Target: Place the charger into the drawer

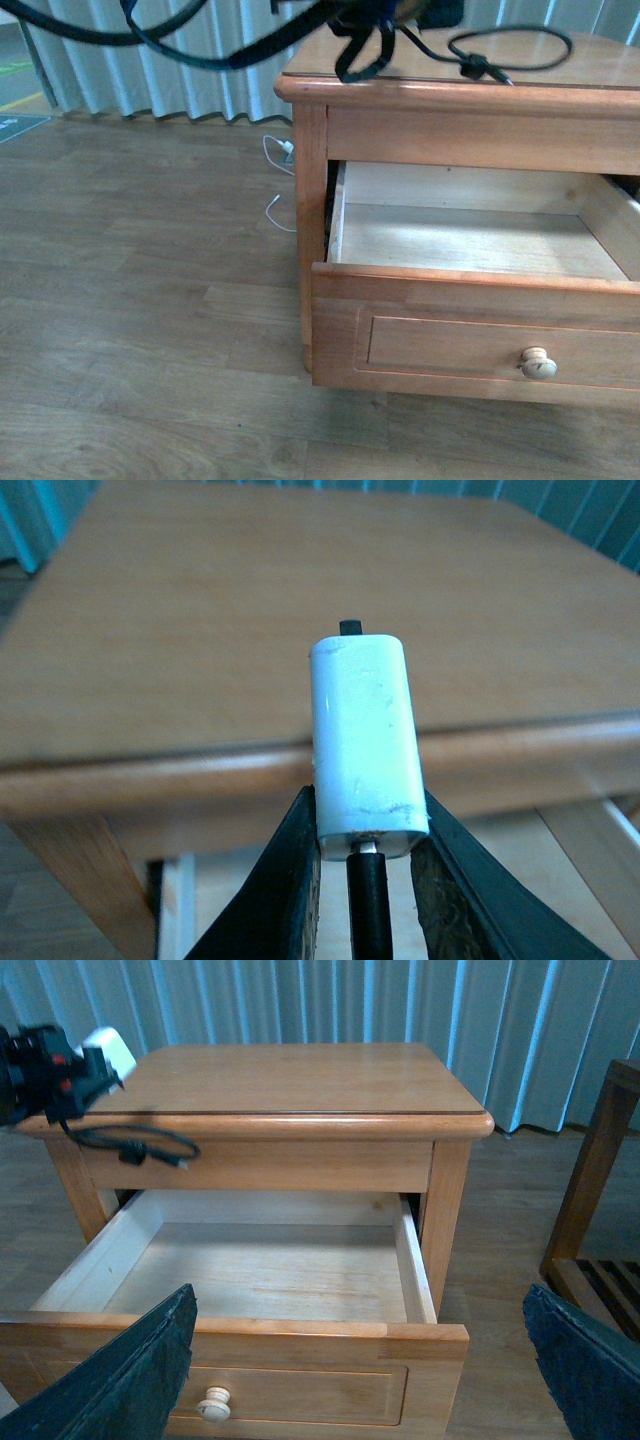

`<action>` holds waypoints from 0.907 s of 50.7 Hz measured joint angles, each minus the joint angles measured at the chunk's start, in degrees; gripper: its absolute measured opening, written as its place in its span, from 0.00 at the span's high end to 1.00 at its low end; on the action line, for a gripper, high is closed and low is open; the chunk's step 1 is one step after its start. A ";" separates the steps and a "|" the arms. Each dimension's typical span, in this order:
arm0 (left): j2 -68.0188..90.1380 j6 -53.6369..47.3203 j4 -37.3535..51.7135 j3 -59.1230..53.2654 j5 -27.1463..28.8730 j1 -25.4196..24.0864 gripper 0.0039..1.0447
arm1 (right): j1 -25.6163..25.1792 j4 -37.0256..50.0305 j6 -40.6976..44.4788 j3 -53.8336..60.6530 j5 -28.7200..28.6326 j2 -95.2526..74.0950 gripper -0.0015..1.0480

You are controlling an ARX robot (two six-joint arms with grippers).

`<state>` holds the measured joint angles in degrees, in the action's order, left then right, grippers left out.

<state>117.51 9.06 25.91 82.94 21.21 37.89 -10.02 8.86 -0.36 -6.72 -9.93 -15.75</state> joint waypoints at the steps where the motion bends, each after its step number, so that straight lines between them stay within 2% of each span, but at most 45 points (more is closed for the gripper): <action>1: 0.00 0.00 0.26 -1.01 -0.17 0.57 0.78 | 0.00 0.00 0.00 0.00 0.00 0.00 0.08; 13: 1.70 2.51 0.15 -4.46 -0.39 3.32 0.78 | -0.02 0.00 0.00 0.00 -0.02 0.00 0.08; 35: 12.66 9.29 -5.88 2.78 1.40 2.73 0.78 | 0.00 0.00 0.00 0.00 0.00 0.02 0.08; 39: 13.20 9.60 -6.47 4.22 2.10 2.49 0.67 | 0.00 0.00 0.00 0.00 0.00 0.00 0.08; 46: 12.81 9.64 -5.01 4.17 3.82 1.77 0.38 | 0.00 0.00 0.00 0.00 0.00 0.02 0.08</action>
<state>130.32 18.70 20.91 87.11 25.04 39.66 -10.02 8.86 -0.36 -6.72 -9.93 -15.73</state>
